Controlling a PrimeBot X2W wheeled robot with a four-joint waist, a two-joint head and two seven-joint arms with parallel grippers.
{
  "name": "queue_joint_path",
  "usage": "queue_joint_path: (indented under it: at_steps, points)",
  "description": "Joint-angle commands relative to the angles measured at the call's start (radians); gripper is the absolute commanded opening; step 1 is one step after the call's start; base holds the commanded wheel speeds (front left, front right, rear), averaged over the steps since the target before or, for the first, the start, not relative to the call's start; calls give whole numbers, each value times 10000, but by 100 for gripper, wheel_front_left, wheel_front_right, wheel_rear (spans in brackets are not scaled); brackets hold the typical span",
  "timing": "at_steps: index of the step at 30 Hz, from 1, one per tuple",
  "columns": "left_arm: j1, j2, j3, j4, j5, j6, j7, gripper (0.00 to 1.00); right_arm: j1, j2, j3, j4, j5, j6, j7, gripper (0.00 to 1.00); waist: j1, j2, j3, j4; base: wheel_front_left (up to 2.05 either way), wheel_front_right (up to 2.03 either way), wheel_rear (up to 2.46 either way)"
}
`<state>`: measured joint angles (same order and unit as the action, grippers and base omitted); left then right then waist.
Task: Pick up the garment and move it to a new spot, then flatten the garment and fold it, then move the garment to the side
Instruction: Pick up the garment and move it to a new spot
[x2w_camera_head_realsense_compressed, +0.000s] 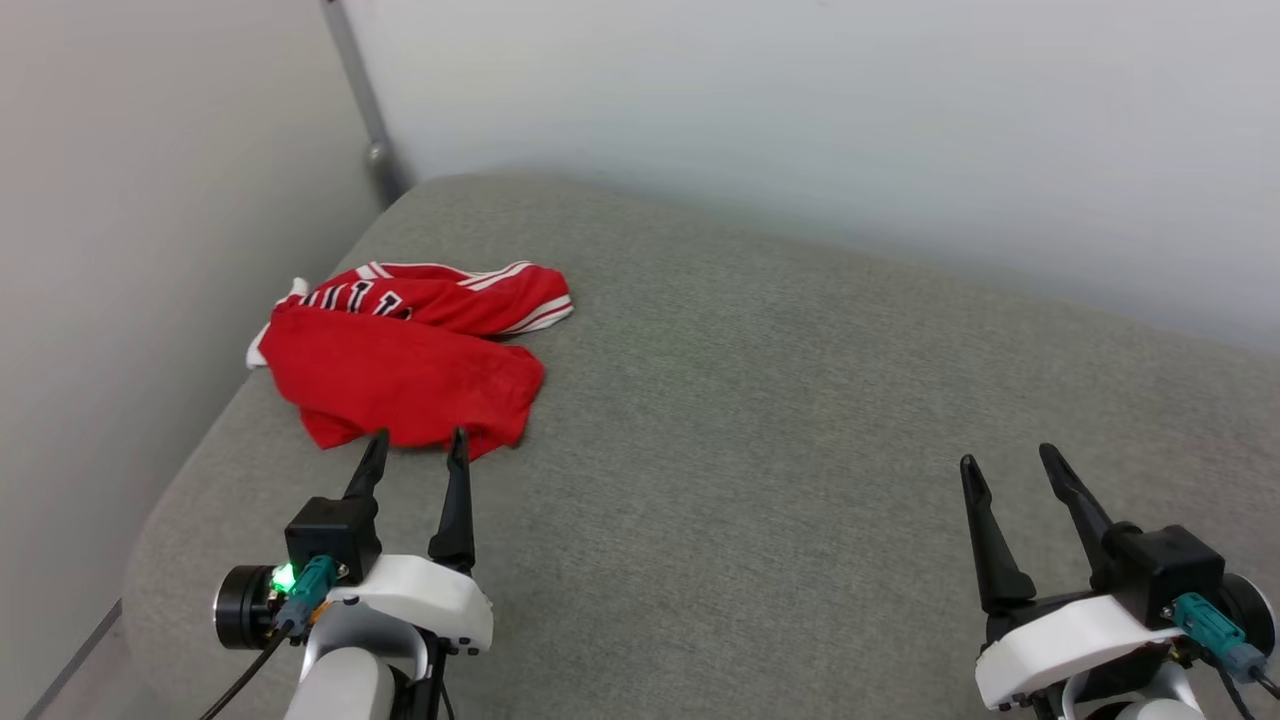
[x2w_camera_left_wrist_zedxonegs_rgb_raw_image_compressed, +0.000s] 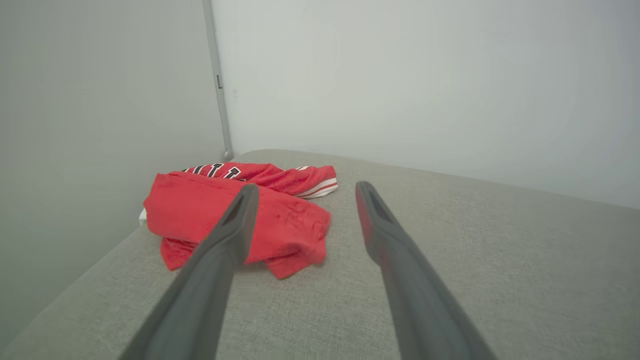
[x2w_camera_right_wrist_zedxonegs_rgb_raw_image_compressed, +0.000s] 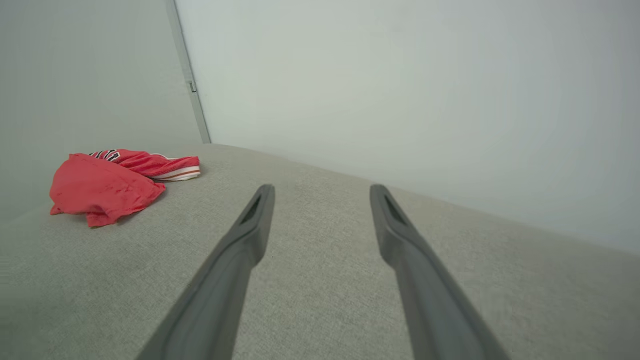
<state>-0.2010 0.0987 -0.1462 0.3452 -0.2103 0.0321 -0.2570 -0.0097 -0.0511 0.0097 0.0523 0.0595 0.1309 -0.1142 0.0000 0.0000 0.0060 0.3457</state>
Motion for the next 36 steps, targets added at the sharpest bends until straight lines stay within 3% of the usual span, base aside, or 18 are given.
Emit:
queue_joint_path:
  at_steps: [1, 10, 20, 30, 36]
  points:
    - [-69, 63, 36, -18, -12, 29, -10, 100, -81, 11, 51, 19, -9, -3, -55, 100, 0, 0, 49, 516, 0, 0, 0]
    - [108, 120, 144, -96, -208, 124, -27, 100, -240, 9, 296, -8, 29, -3, -68, 100, 0, 0, 127, 1241, 0, 0, 0]
    - [-33, 256, 140, -248, -192, 285, -26, 100, -343, 10, 371, 92, -33, -3, -75, 100, 0, 0, 195, 1277, 0, 0, 0]
    - [-2018, 795, 401, -558, -620, -169, 806, 100, -774, 8, 429, -160, -232, -3, 153, 100, 0, 0, 1027, 315, 0, 0, 0]
    - [-3934, 1615, 1008, -848, -1166, -376, 2254, 100, -1295, 5, 413, -256, -318, -3, 190, 100, 0, 0, 2127, -749, 0, 0, 0]
